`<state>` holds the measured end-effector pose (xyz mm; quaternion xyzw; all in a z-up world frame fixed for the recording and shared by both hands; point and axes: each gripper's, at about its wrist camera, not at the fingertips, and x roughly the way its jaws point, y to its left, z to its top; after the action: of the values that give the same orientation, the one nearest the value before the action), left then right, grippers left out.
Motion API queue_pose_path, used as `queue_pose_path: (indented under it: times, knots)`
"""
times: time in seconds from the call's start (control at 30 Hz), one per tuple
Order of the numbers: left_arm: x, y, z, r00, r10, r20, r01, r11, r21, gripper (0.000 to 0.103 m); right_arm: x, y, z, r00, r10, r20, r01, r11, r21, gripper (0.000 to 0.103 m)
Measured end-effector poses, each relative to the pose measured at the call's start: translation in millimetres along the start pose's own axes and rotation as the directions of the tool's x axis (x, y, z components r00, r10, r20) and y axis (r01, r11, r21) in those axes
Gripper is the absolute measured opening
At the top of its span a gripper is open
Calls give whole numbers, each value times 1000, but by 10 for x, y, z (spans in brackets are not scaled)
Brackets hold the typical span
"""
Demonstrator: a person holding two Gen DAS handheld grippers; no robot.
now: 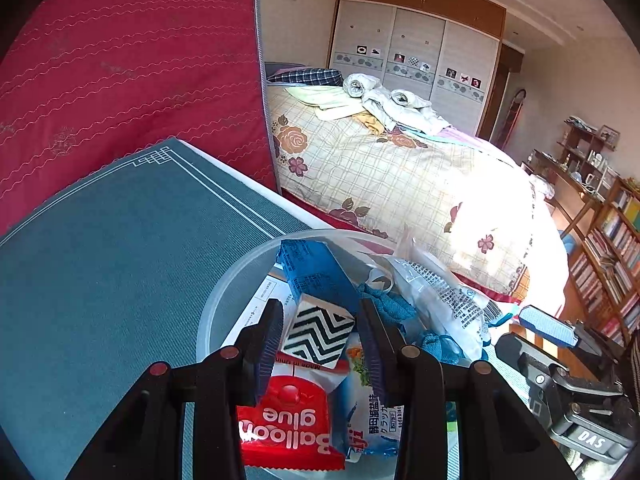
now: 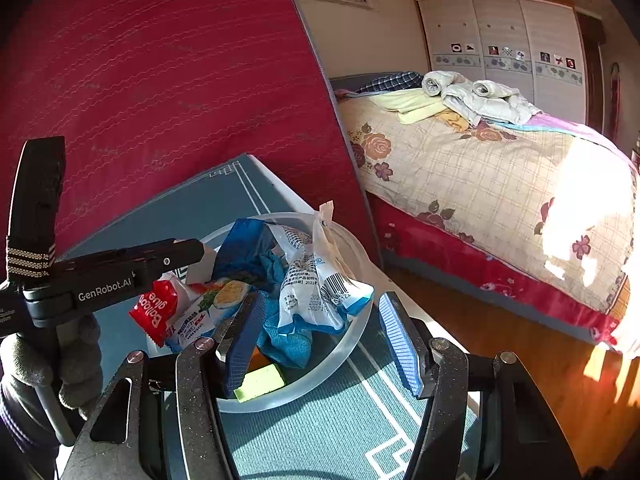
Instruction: Organize objects
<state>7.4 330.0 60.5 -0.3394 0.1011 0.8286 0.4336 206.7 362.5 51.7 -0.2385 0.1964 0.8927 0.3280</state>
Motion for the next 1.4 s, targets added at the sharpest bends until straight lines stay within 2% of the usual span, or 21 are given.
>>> queue_pose_path:
  times: [0.07,0.1,0.4,0.57,0.77,0.97,1.13,1.4]
  knots:
    - [-8,30,-16,1000,9,4,-9,1000,-11,70,12,-18,-9,1000,1,-3,-1,1000,4,61]
    - [-19,42,-22,1000,17,11,-17,1000,-17,74,16,-23,-13,1000,2,-4,-2,1000,6,61]
    - [-108,199,-67,998,53,29,-51,997,-60,90,29,-30,-20,1000,6,-6,-6,1000,18,61]
    - [-216,224,-81,991,121,62,-117,991,-60,99,33,20,-35,1000,13,-7,-13,1000,15,64]
    - [-385,232,-96,971,218,102,-212,975,-61,101,30,109,-53,1000,20,-5,-20,1000,7,65]
    - [-574,314,-168,934,333,128,-321,942,-100,103,-21,199,-52,999,28,15,-28,1000,-12,66]
    - [-694,355,-235,917,377,134,-362,924,-122,103,-40,295,-84,999,48,14,-48,998,-28,75]
    - [-772,164,-312,884,440,157,-440,897,-37,103,-97,367,-163,999,46,2,-46,998,-49,90]
